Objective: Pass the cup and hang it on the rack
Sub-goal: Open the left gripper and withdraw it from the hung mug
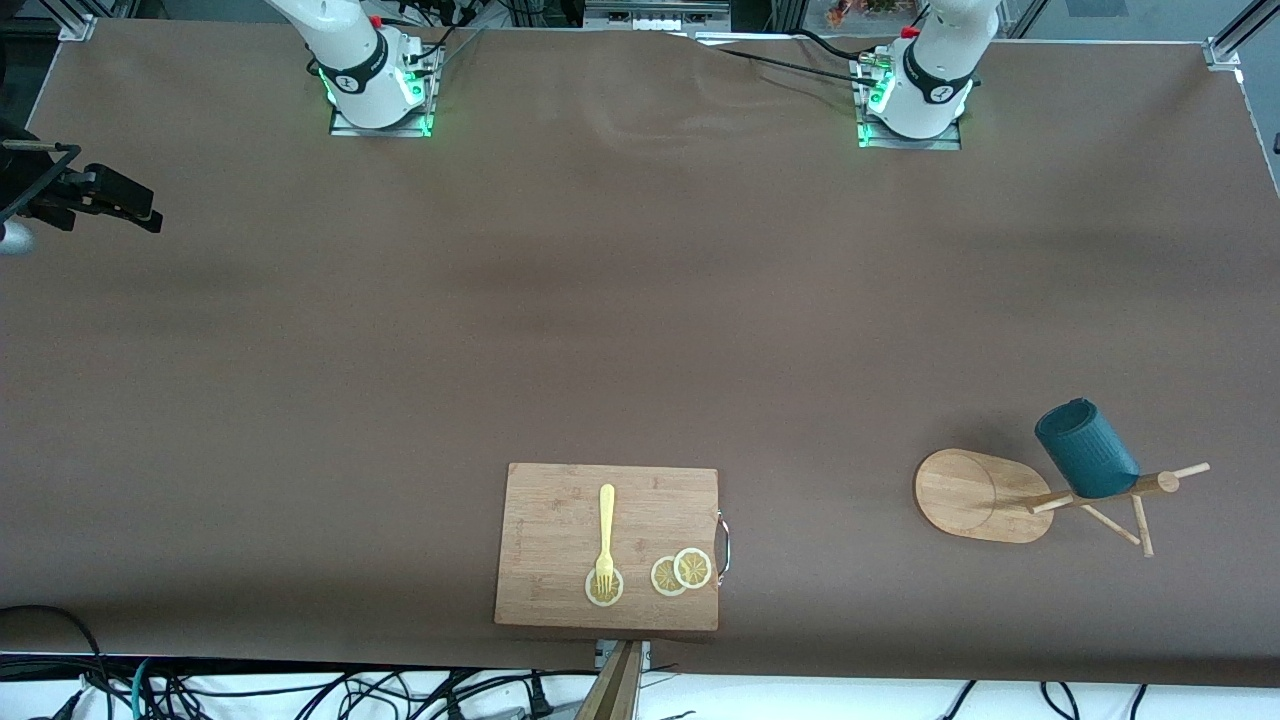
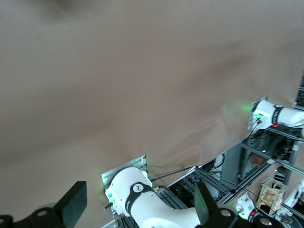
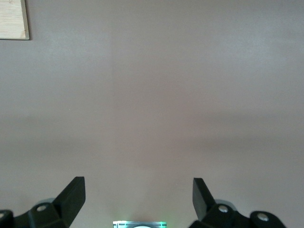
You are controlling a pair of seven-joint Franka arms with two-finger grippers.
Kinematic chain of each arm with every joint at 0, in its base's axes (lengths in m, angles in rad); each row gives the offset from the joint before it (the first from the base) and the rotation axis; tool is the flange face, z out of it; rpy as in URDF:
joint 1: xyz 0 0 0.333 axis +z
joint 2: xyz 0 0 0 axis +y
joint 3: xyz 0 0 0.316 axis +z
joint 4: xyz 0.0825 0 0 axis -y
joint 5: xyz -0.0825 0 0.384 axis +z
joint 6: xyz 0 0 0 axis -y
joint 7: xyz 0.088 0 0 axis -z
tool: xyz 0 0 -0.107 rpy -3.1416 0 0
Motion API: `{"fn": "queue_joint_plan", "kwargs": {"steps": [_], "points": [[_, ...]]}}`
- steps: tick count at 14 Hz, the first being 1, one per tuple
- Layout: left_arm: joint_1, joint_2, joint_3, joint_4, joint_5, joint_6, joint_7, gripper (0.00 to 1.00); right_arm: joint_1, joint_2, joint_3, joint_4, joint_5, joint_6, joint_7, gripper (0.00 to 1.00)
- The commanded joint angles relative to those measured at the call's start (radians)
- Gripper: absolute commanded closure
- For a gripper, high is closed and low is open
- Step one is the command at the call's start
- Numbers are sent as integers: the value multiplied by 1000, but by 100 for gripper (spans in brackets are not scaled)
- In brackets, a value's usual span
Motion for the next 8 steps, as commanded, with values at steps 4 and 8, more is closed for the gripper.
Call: {"fn": "queue_joint_plan", "kwargs": {"steps": [4, 8], "points": [[-291, -145, 36, -72, 189, 45, -199, 0, -13, -1, 10, 12, 12, -13, -4, 0], [-430, -285, 50, -266, 253, 165, -345, 0, -13, -1, 10, 12, 12, -13, -4, 0]]}}
